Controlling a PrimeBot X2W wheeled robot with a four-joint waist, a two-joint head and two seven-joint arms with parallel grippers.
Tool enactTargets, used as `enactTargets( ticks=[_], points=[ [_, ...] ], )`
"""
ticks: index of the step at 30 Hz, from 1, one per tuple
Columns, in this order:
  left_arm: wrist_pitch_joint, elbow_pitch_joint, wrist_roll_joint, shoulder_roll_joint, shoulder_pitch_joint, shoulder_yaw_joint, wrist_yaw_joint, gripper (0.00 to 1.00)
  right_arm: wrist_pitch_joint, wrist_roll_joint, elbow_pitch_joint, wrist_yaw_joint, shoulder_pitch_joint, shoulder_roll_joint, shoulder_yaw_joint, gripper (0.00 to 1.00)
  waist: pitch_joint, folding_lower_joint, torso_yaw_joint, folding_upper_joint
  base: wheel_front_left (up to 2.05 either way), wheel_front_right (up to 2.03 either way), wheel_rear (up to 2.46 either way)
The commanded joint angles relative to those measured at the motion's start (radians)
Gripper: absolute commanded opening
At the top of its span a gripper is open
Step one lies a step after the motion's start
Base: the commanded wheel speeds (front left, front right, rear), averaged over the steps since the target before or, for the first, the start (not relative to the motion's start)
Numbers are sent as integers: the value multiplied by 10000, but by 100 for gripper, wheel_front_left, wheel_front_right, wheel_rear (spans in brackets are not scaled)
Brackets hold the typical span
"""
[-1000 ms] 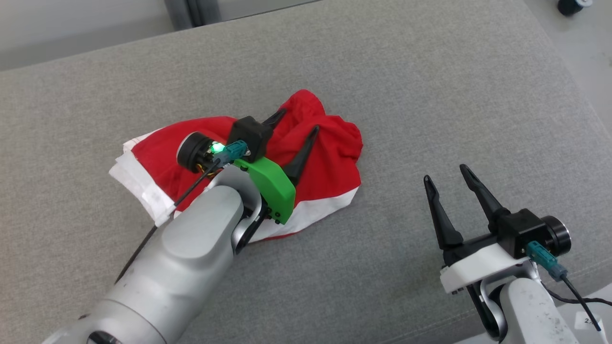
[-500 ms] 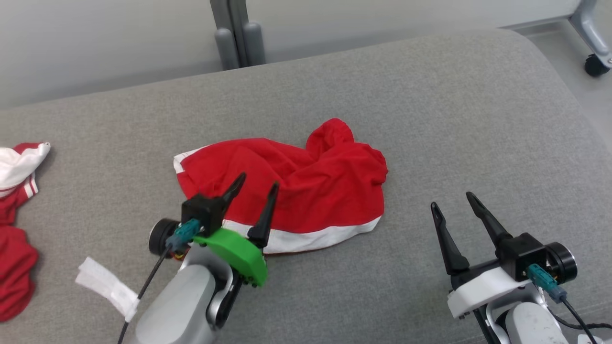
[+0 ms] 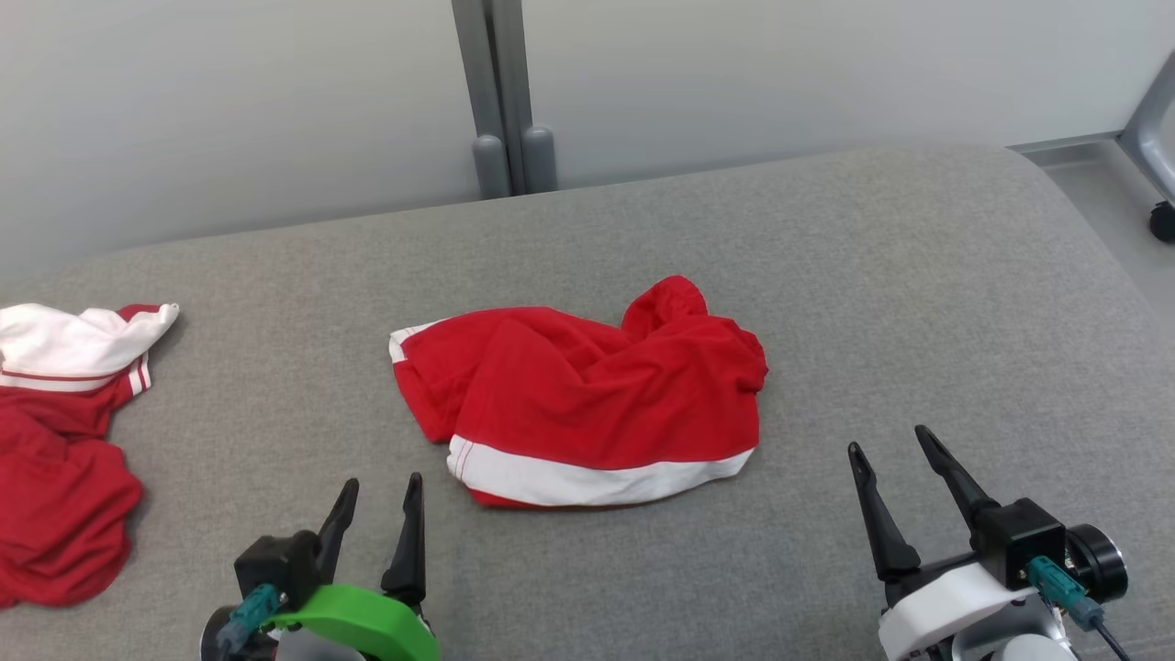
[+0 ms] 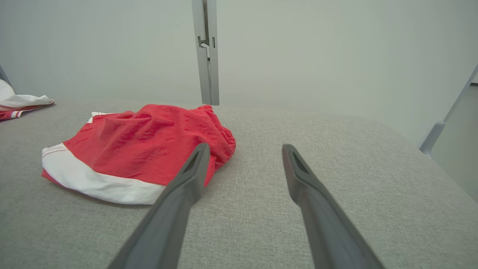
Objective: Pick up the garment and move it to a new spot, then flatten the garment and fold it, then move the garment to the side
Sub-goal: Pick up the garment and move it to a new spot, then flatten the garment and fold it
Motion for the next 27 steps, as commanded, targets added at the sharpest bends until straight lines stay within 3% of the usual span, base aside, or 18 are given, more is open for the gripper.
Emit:
enactTargets(
  ticks=[1,11,27],
  points=[
    [-7,-104,114,-95,249,190,-79,100,-18,120,-23,-10,192,-37,-74,100,-63,0,65,0,0,0,0],
    [-7,-738,556,-403,1188,1102,-224,100,-17,487,180,-10,485,-35,-39,100,-182,0,38,0,0,0,0],
    [-7,-727,503,-493,1321,1178,-265,100,-17,523,461,-10,263,-37,24,100,-178,0,101,0,0,0,0]
  ],
)
